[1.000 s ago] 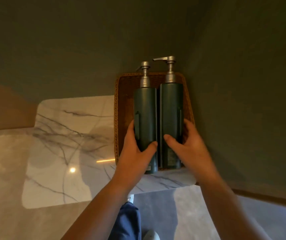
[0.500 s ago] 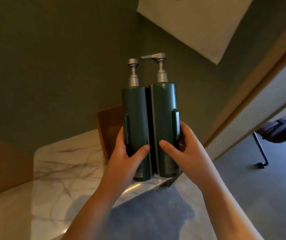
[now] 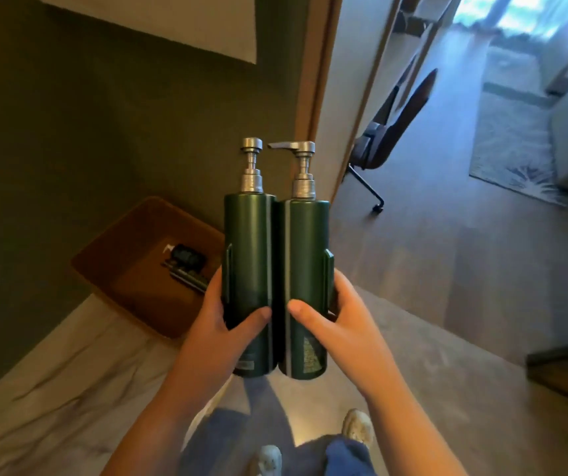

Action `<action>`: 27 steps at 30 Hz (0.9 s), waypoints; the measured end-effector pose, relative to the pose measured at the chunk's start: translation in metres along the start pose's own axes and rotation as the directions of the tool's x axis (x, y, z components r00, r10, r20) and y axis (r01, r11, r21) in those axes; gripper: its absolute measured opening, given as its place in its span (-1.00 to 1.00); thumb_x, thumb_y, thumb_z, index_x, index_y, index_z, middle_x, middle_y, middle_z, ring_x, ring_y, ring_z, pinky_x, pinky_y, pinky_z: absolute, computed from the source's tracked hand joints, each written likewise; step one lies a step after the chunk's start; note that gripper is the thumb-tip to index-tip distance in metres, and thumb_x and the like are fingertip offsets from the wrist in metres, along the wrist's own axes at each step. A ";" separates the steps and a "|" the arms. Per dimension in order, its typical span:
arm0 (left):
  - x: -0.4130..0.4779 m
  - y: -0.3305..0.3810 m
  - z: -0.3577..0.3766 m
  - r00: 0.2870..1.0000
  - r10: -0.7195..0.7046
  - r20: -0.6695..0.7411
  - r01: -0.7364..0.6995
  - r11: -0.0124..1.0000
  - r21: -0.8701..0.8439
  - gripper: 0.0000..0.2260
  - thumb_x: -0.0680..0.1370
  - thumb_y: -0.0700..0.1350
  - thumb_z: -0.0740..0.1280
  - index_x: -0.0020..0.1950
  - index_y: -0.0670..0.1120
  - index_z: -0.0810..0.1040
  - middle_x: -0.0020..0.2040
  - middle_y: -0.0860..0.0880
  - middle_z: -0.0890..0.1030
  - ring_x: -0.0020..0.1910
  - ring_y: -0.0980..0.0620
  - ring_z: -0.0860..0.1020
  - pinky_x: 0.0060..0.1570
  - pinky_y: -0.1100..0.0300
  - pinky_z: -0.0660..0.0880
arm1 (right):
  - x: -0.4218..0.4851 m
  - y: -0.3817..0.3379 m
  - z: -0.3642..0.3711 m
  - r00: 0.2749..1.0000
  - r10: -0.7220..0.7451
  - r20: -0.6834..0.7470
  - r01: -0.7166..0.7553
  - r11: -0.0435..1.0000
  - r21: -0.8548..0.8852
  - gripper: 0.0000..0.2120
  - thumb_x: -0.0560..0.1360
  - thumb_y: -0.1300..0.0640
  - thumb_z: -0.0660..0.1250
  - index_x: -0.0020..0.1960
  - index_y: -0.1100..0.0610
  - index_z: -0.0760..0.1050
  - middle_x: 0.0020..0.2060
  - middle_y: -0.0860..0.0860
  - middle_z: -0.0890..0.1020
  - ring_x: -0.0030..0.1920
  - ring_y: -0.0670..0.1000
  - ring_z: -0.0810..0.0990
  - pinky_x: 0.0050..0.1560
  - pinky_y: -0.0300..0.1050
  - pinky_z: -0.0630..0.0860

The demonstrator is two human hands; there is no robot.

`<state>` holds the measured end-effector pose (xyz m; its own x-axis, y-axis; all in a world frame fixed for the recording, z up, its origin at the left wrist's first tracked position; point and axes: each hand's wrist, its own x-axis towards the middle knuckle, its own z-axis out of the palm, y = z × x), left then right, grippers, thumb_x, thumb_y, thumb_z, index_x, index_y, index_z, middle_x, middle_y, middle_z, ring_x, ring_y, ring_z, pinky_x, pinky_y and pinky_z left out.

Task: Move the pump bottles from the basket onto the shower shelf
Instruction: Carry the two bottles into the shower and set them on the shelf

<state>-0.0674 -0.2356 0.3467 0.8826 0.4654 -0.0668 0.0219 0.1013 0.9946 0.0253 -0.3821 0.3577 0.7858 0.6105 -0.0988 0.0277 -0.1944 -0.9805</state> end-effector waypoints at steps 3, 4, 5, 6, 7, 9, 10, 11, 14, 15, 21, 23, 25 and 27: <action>-0.004 -0.005 0.030 0.990 -0.015 0.144 0.012 1.000 0.024 -0.44 0.39 -0.01 0.47 0.31 0.27 0.34 0.15 0.21 0.58 0.13 0.20 0.55 -0.08 0.32 0.54 | -0.035 0.005 -0.027 0.990 0.024 -0.136 -0.024 1.000 0.006 -0.48 0.39 -0.06 0.43 0.30 -0.11 0.35 0.12 -0.14 0.60 0.12 -0.13 0.58 0.10 0.00 0.58; -0.005 -0.006 0.043 0.983 -0.015 0.182 0.009 1.000 0.029 -0.43 0.38 -0.03 0.48 0.31 0.24 0.35 0.14 0.17 0.59 0.12 0.17 0.56 -0.06 0.28 0.55 | -0.048 0.006 -0.037 0.983 0.030 -0.181 -0.028 1.000 0.011 -0.48 0.38 -0.06 0.44 0.29 -0.12 0.36 0.11 -0.14 0.60 0.11 -0.13 0.59 0.09 -0.01 0.58; -0.008 -0.006 0.057 0.978 -0.018 0.207 0.014 1.000 0.022 -0.41 0.35 -0.05 0.48 0.32 0.19 0.36 0.13 0.13 0.60 0.11 0.15 0.57 -0.05 0.26 0.56 | -0.061 0.007 -0.048 0.973 0.035 -0.227 -0.032 0.999 0.017 -0.48 0.38 -0.06 0.44 0.29 -0.12 0.37 0.11 -0.15 0.60 0.11 -0.14 0.59 0.09 -0.02 0.59; -0.010 -0.005 0.071 0.972 -0.018 0.233 0.017 1.000 0.007 -0.38 0.32 -0.07 0.46 0.33 0.15 0.36 0.14 0.10 0.61 0.11 0.13 0.57 -0.06 0.25 0.55 | -0.075 0.007 -0.059 0.961 0.037 -0.274 -0.032 0.999 0.022 -0.48 0.37 -0.05 0.45 0.28 -0.12 0.37 0.10 -0.15 0.61 0.10 -0.14 0.59 0.09 -0.03 0.59; -0.014 -0.005 0.086 0.963 -0.013 0.269 0.014 1.000 -0.002 -0.38 0.30 -0.08 0.44 0.34 0.15 0.36 0.14 0.11 0.61 0.11 0.13 0.57 -0.07 0.26 0.55 | -0.090 0.008 -0.071 0.946 0.041 -0.321 -0.033 0.999 0.028 -0.48 0.37 -0.03 0.45 0.28 -0.12 0.37 0.10 -0.15 0.61 0.10 -0.14 0.59 0.09 -0.04 0.59; -0.026 -0.002 0.117 0.936 -0.004 0.352 0.000 1.000 0.011 -0.41 0.31 -0.05 0.43 0.29 0.24 0.37 0.11 0.19 0.61 0.10 0.18 0.56 -0.07 0.25 0.53 | -0.123 0.011 -0.095 0.912 0.049 -0.408 -0.032 0.998 0.047 -0.47 0.37 -0.01 0.46 0.28 -0.10 0.37 0.11 -0.12 0.61 0.11 -0.13 0.59 0.08 -0.04 0.59; -0.033 0.000 0.132 0.920 -0.007 0.392 0.000 1.000 0.019 -0.42 0.31 -0.03 0.43 0.29 0.27 0.36 0.10 0.22 0.60 0.10 0.20 0.56 -0.07 0.26 0.52 | -0.140 0.012 -0.107 0.893 0.053 -0.447 -0.032 0.998 0.055 -0.47 0.37 -0.01 0.46 0.29 -0.10 0.37 0.11 -0.11 0.61 0.11 -0.12 0.59 0.08 -0.04 0.59; -0.041 0.003 0.149 0.899 -0.010 0.437 -0.002 1.000 0.028 -0.39 0.31 -0.01 0.42 0.32 0.26 0.34 0.12 0.22 0.59 0.11 0.21 0.55 -0.06 0.26 0.51 | -0.158 0.014 -0.120 0.872 0.058 -0.486 -0.033 0.998 0.060 -0.46 0.37 -0.01 0.46 0.30 -0.11 0.37 0.12 -0.11 0.60 0.11 -0.12 0.59 0.08 -0.04 0.59; -0.073 0.009 0.209 0.820 0.022 0.572 -0.065 0.996 0.056 -0.38 0.36 -0.03 0.40 0.38 0.18 0.29 0.15 0.22 0.57 0.14 0.22 0.54 -0.06 0.32 0.52 | -0.220 0.022 -0.159 0.796 0.065 -0.602 -0.030 0.997 0.068 -0.46 0.36 -0.01 0.47 0.29 -0.14 0.37 0.10 -0.16 0.60 0.09 -0.17 0.59 0.07 -0.12 0.59; -0.087 0.008 0.232 0.792 0.032 0.609 -0.081 0.995 0.052 -0.39 0.37 -0.04 0.40 0.39 0.17 0.28 0.15 0.23 0.57 0.13 0.23 0.53 -0.07 0.35 0.52 | -0.243 0.027 -0.173 0.770 0.066 -0.635 -0.030 0.997 0.068 -0.47 0.36 -0.01 0.47 0.28 -0.16 0.37 0.09 -0.18 0.60 0.08 -0.19 0.59 0.06 -0.17 0.58; -0.203 -0.018 0.368 0.638 -0.005 0.770 -0.109 0.989 0.097 -0.38 0.30 0.09 0.40 0.31 0.30 0.27 0.07 0.36 0.54 0.06 0.32 0.53 -0.17 0.45 0.48 | -0.407 0.068 -0.242 0.548 0.110 -0.829 -0.050 0.994 0.099 -0.47 0.35 -0.03 0.47 0.24 -0.26 0.35 0.05 -0.31 0.58 0.05 -0.26 0.57 -0.08 -0.35 0.56; -0.240 -0.029 0.407 0.594 -0.016 0.805 -0.118 0.987 0.107 -0.34 0.29 0.12 0.41 0.35 0.26 0.26 0.09 0.31 0.54 0.03 0.31 0.54 -0.21 0.44 0.50 | -0.460 0.083 -0.259 0.440 0.116 -0.890 -0.046 0.993 0.107 -0.48 0.35 -0.02 0.48 0.19 -0.33 0.33 0.02 -0.37 0.56 0.04 -0.31 0.56 -0.15 -0.44 0.51; -0.275 -0.035 0.439 0.541 -0.013 0.841 -0.146 0.983 0.108 -0.35 0.33 0.10 0.41 0.37 0.23 0.25 0.11 0.28 0.53 0.03 0.29 0.55 -0.22 0.40 0.52 | -0.508 0.093 -0.270 0.339 0.119 -0.933 -0.045 0.993 0.111 -0.49 0.35 -0.01 0.48 0.16 -0.35 0.33 -0.01 -0.39 0.56 0.01 -0.34 0.55 -0.19 -0.49 0.48; -0.304 -0.039 0.466 0.483 -0.024 0.875 -0.161 0.980 0.115 -0.40 0.39 0.04 0.42 0.35 0.28 0.25 0.09 0.31 0.53 0.03 0.28 0.55 -0.18 0.33 0.54 | -0.552 0.102 -0.277 0.245 0.132 -0.961 -0.049 0.991 0.124 -0.49 0.35 -0.02 0.48 0.14 -0.38 0.32 -0.04 -0.46 0.54 -0.01 -0.38 0.54 -0.24 -0.52 0.46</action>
<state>-0.1176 -0.7907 0.3652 0.8371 -0.5469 0.0136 -0.0663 -0.0768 0.9948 -0.2345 -0.9517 0.3595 0.7893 -0.6139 0.0090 -0.0880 -0.1276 -0.9879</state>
